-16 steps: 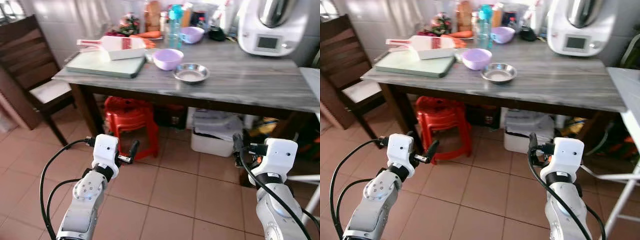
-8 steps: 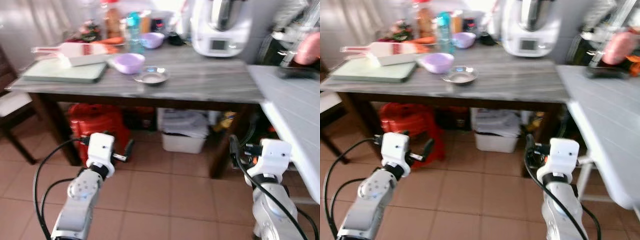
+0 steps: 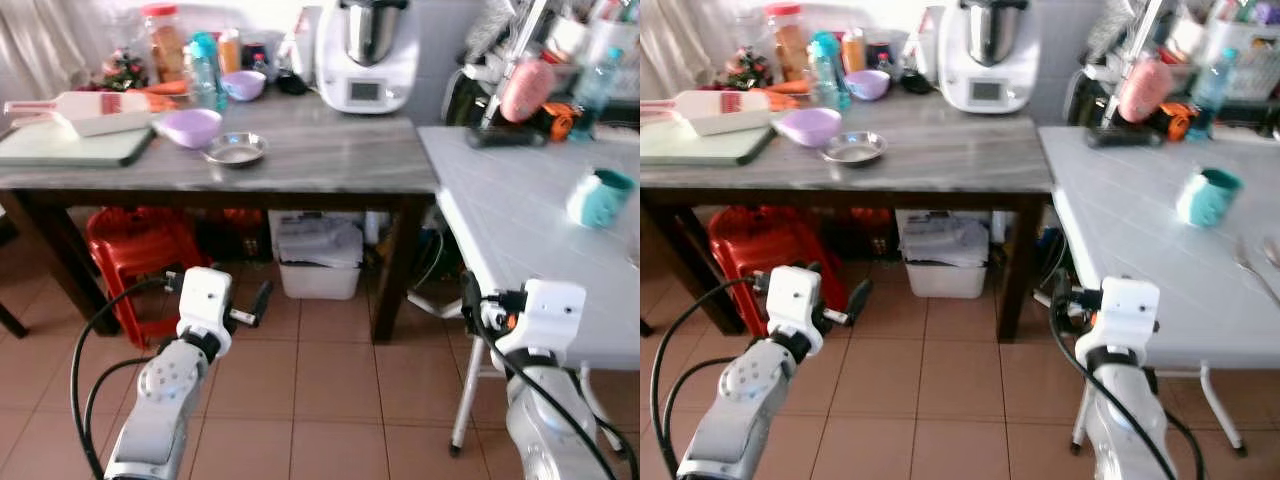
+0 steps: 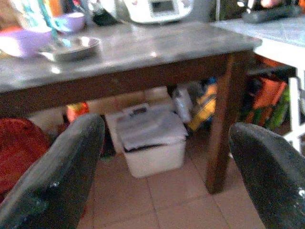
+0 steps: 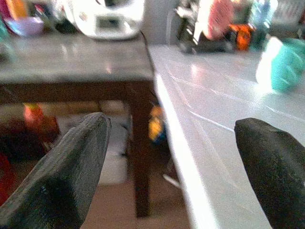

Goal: Setting the table

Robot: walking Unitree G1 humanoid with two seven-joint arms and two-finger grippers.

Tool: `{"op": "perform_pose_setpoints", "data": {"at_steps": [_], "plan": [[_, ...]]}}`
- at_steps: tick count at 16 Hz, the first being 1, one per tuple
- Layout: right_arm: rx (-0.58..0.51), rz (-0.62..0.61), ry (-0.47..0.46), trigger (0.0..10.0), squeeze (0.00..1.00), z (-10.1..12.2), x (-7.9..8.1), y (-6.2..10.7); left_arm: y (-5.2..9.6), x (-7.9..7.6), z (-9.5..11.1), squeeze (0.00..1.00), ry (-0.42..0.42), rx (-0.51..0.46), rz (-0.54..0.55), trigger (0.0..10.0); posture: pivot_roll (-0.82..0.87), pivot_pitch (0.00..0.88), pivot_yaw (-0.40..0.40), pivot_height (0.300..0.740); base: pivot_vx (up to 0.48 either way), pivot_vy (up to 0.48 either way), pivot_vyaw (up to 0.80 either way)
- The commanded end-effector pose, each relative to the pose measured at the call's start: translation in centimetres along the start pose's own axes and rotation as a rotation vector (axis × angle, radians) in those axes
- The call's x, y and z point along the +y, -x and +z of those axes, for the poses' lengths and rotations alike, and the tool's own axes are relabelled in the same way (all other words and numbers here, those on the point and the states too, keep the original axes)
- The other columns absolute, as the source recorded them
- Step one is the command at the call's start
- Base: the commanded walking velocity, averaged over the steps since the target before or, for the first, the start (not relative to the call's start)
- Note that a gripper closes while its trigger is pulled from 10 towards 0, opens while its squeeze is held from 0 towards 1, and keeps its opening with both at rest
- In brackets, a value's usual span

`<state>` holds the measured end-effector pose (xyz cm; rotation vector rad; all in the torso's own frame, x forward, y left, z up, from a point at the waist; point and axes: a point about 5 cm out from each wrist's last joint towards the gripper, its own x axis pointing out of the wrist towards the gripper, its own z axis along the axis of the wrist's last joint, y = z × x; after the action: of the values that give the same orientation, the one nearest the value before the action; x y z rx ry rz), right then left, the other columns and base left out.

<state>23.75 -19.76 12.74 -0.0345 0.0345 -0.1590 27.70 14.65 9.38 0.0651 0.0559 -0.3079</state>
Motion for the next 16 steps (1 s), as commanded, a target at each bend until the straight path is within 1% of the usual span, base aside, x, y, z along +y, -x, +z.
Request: {"op": "perform_pose_setpoints", "data": {"at_steps": [1, 16], "plan": [[-0.02, 0.002, -0.003, 10.0, 0.0, 0.48, 0.06, -0.14, -0.09, -0.09, 0.35, 0.0, -0.014, -0.008, -0.009, 10.0, -0.05, 0.001, 0.024, 0.74, 0.0, -0.319, 0.0], [-0.02, -0.007, 0.012, 10.0, 0.0, 0.33, -0.16, 0.02, -0.22, -0.35, 0.32, 0.0, -0.017, -0.007, -0.019, 10.0, -0.05, 0.005, 0.024, 0.74, 0.0, -0.331, 0.0]]}}
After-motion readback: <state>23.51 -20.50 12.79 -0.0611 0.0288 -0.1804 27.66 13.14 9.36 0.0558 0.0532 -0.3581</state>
